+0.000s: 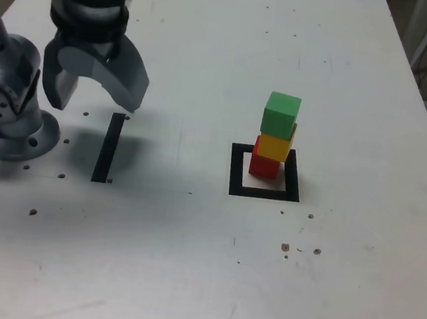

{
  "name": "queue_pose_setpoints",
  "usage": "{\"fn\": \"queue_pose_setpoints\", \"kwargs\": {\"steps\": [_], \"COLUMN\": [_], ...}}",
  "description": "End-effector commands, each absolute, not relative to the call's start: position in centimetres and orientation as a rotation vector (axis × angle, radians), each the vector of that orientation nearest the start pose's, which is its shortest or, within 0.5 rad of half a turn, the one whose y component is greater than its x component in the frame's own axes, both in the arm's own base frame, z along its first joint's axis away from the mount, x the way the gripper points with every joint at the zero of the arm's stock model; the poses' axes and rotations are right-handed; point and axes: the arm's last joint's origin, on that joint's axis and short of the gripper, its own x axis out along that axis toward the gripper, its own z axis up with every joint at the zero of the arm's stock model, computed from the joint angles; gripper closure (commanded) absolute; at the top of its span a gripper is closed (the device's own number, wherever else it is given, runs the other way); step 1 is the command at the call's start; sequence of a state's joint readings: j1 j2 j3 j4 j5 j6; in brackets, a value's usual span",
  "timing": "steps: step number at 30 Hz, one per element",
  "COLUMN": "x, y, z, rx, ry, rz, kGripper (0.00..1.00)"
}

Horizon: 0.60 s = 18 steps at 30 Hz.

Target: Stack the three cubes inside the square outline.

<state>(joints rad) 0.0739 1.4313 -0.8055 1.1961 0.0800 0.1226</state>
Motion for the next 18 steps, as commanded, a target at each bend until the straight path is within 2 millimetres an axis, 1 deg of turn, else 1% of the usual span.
{"fn": "queue_pose_setpoints", "kwargs": {"steps": [1, 7, 18], "x": [13.06, 13.02, 13.17], "y": [1.43, 1.51, 1.39], "z": [25.28, 25.22, 24.66], "rx": [0.096, 0.104, 0.051], "ry": [1.827, 1.852, 1.972], "rz": [0.009, 0.030, 0.035], "kGripper": [0.00, 0.00, 0.01]}}
